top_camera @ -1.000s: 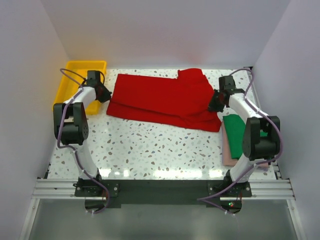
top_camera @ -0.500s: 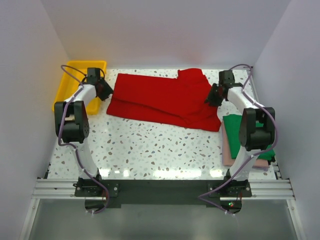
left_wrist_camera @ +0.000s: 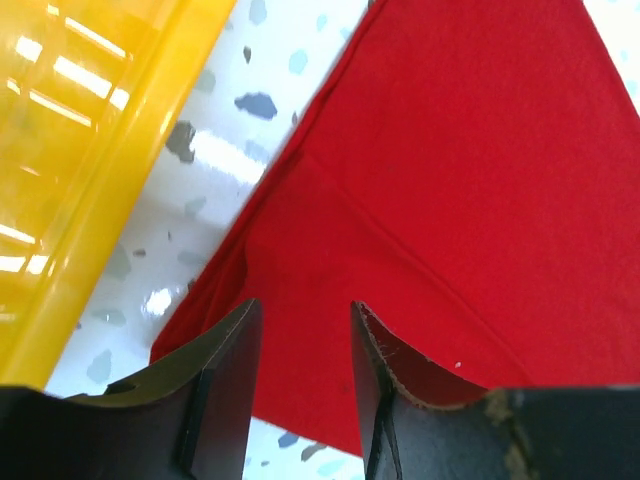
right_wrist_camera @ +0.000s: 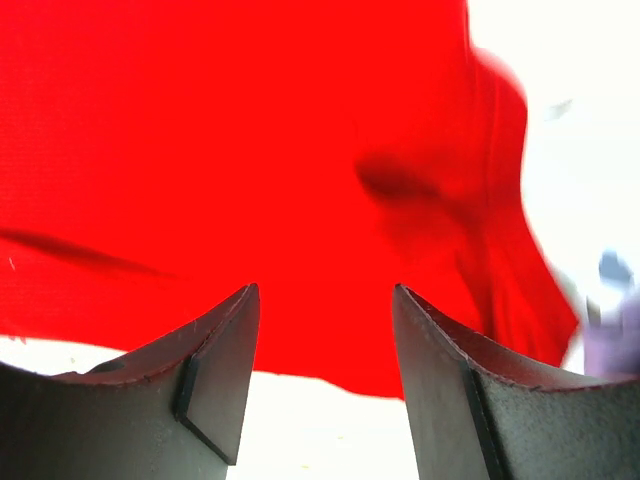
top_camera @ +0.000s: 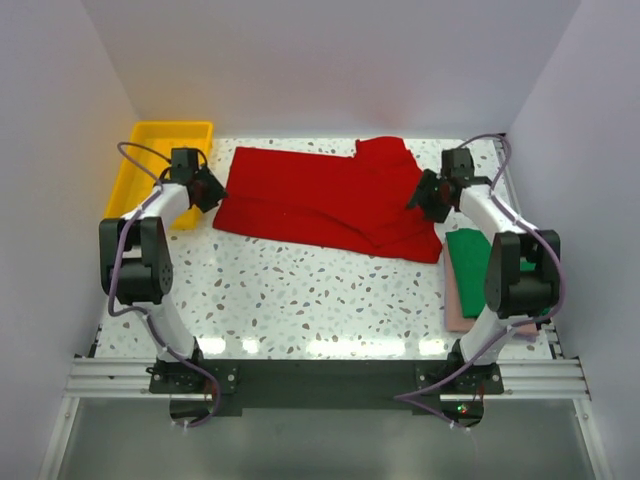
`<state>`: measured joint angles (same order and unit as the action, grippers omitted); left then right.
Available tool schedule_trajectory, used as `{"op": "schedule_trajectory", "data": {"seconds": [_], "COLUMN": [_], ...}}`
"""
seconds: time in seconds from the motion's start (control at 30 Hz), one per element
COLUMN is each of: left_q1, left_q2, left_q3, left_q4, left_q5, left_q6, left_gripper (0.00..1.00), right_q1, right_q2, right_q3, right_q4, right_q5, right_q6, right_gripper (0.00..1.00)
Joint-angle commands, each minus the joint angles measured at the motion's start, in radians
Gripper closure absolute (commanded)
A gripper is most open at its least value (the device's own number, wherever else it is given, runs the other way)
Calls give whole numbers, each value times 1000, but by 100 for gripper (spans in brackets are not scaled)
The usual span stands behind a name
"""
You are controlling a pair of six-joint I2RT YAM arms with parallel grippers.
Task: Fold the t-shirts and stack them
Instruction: Fold the tshirt
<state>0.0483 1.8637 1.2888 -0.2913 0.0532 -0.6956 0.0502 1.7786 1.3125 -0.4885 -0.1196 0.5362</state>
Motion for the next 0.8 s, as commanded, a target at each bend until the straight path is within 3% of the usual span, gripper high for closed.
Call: {"op": "schedule_trajectory", "data": {"seconds": [0.0,0.2,0.53,0.77], "left_q1": [-19,-31,-34,-34], "left_q2": [-83,-109,-139,-149], "left_q3": [-71,-123,-161,-171], "left_q4": [75,100,93,90], "left_q5": [33,92,145,152], "left_q6": [-8,-2,67,77], "left_gripper": [56,58,58,58], "right_q1": [25,60,60,60], "right_q2": [-145,-173,-48,4], "right_q3": [-125,-252,-213,-164], "right_q4": [53,120,153,148], "right_q5": [24,80,117,138], "right_q6": [24,38,44,41], "right_gripper": [42,43,46,58]}}
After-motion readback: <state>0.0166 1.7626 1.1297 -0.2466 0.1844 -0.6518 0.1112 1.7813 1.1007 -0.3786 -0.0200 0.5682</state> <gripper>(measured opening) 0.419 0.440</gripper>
